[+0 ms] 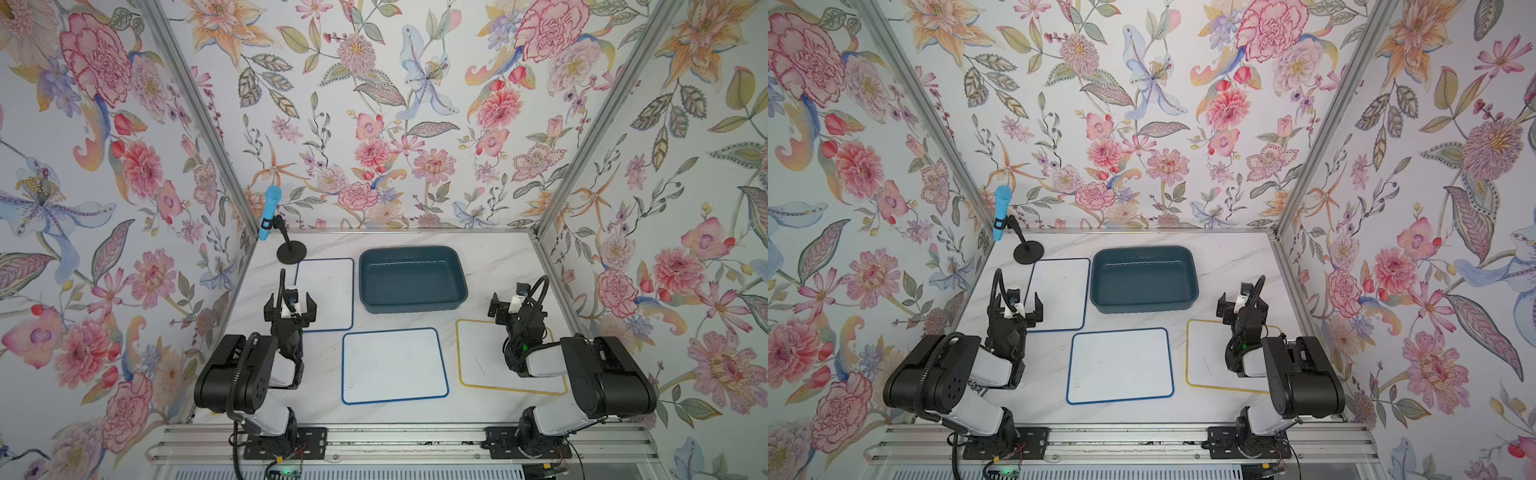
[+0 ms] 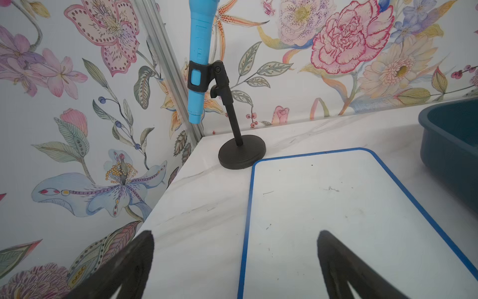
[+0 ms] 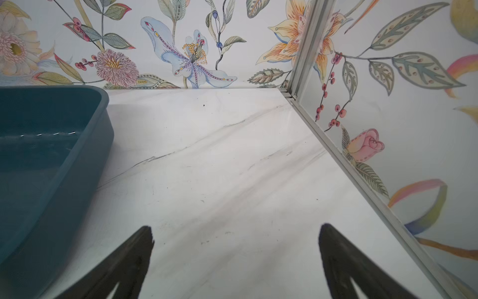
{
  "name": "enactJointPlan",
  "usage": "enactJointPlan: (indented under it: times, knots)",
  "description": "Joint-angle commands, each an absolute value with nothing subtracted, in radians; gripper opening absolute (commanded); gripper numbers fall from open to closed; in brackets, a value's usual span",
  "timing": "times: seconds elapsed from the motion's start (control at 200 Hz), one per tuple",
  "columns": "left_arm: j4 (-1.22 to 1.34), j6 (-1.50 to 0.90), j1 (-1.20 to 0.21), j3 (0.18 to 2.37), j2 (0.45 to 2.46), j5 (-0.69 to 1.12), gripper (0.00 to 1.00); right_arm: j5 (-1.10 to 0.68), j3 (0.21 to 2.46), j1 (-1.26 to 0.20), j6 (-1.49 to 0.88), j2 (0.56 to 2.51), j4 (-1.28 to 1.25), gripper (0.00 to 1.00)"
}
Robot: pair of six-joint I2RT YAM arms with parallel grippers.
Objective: Put the whiteboard into the storage box
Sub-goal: Pick up the whiteboard at the center of the board.
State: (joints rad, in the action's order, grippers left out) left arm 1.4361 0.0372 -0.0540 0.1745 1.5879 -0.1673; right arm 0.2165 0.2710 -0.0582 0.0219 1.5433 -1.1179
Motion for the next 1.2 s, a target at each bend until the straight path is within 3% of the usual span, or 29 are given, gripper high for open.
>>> enactJointPlan:
  times: [0.0,1.196]
  knots:
    - [1.445,0.025,-0.046,0.186,1.574,-0.15,1.0,0.207,0.281,-0.055,0.015,1.546,-1.129,1.0]
    - [1.44,0.012,-0.039,0.187,1.574,-0.158,1.0,0.118,0.289,-0.032,0.014,1.543,-1.108,1.0]
